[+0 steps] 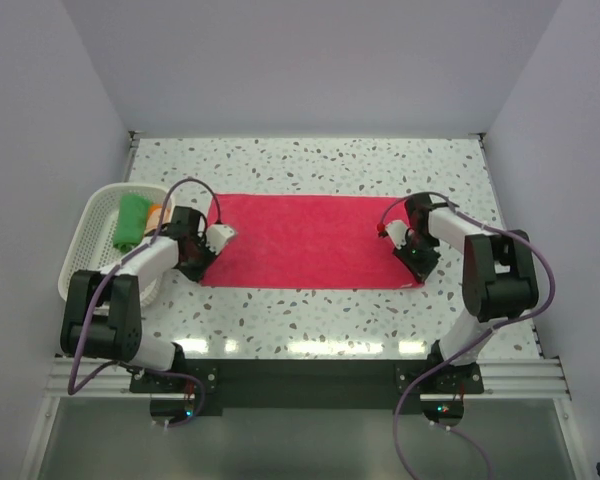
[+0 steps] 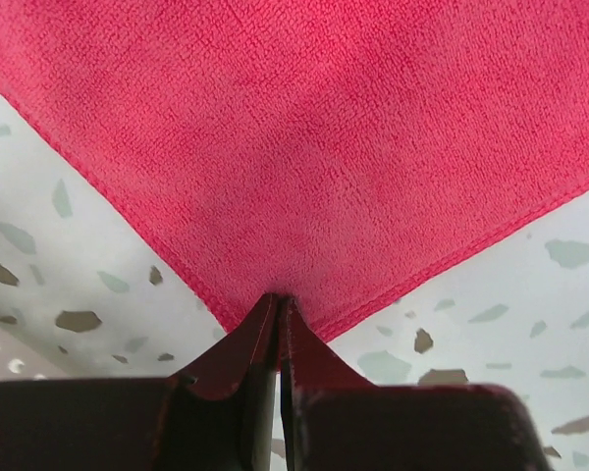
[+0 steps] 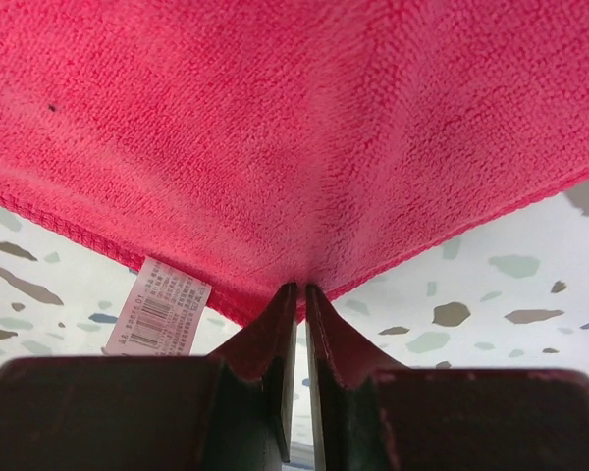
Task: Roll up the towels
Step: Flatten the towel
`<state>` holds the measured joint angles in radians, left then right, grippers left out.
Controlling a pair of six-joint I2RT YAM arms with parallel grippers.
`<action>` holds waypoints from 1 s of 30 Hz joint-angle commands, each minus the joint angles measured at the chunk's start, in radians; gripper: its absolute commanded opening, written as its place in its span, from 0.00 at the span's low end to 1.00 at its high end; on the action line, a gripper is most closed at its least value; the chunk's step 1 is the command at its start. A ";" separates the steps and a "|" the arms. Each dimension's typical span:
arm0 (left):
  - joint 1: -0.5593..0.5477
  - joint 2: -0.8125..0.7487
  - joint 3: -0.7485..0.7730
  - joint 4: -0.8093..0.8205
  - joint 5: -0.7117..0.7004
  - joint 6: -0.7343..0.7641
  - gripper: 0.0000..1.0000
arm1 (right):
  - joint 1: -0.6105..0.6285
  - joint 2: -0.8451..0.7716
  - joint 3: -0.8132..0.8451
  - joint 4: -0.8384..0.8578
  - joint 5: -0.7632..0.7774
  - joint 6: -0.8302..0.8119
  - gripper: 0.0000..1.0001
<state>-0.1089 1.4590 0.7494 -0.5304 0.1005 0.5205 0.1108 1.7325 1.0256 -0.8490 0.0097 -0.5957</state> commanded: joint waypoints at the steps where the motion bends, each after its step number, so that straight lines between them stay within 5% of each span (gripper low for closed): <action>1: 0.002 -0.025 -0.019 -0.154 0.007 0.013 0.09 | -0.011 -0.020 -0.055 -0.076 0.055 -0.075 0.11; 8: 0.002 -0.051 -0.016 -0.177 0.042 0.010 0.12 | -0.017 -0.022 -0.021 -0.085 -0.005 -0.076 0.19; 12: 0.002 -0.055 0.120 -0.204 0.155 0.009 0.18 | -0.017 -0.063 0.089 -0.159 -0.138 -0.061 0.32; 17: 0.003 -0.026 0.353 -0.188 0.220 -0.026 0.30 | -0.017 -0.120 0.244 -0.141 -0.175 -0.024 0.37; 22: 0.006 0.081 0.490 -0.051 0.186 -0.129 0.32 | -0.033 -0.039 0.356 0.008 -0.106 0.086 0.32; 24: 0.006 0.151 0.549 0.003 0.136 -0.183 0.28 | -0.036 0.013 0.428 0.054 -0.079 0.144 0.23; 30: 0.006 0.323 0.649 0.101 0.096 -0.267 0.16 | -0.037 0.208 0.574 0.136 -0.050 0.229 0.16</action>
<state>-0.1070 1.7172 1.3418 -0.5064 0.2241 0.3313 0.0772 1.8675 1.5406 -0.7773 -0.0696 -0.4435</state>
